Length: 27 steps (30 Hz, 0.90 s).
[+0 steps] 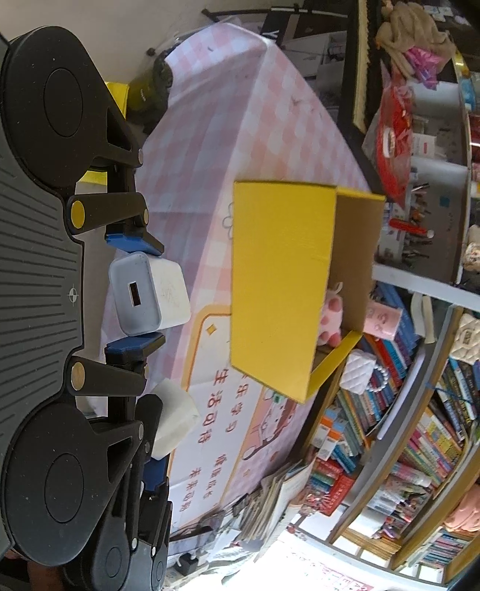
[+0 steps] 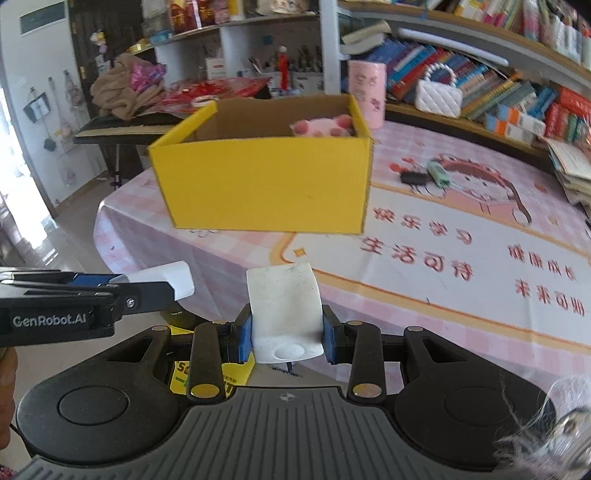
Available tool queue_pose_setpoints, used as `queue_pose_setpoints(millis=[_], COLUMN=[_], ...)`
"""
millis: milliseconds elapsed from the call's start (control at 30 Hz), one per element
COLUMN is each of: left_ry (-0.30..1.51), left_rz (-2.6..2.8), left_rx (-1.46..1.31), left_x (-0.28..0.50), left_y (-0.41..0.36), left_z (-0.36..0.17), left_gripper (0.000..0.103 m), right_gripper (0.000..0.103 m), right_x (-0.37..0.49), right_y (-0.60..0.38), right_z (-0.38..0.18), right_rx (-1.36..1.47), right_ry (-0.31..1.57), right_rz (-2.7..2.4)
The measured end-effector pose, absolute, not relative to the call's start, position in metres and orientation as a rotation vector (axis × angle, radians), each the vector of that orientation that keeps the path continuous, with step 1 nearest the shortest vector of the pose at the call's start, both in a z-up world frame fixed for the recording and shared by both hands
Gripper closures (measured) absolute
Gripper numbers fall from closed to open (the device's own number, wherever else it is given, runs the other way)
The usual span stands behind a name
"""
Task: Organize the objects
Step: 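Carry the white charger and white cube with both tools over the yellow box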
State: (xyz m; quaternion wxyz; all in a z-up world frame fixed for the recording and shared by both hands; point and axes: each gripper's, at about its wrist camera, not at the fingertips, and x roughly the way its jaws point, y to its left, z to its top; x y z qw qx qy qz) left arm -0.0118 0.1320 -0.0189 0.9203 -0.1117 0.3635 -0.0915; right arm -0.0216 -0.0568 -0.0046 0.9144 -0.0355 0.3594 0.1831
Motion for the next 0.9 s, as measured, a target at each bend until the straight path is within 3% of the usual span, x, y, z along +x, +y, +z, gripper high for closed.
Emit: queue_pose_setpoints(millis=[600, 900], left_ry=[0.485, 0.492], left_rz=[-0.113, -0.027], left_rx=[-0.228, -0.229], left_x=[0.053, 0.113], left_y=[0.145, 0.138], left_z=[0.051, 0.047], left_gripper=[0.060, 0.060], right_gripper=[0.070, 0.070], right_x=[0.053, 0.128], right_y=[-0.045, -0.029], right_z=[0.073, 0.074], right_rx=[-0.079, -0.164], right_ry=[0.494, 0.502], right_rz=[0.419, 0.510])
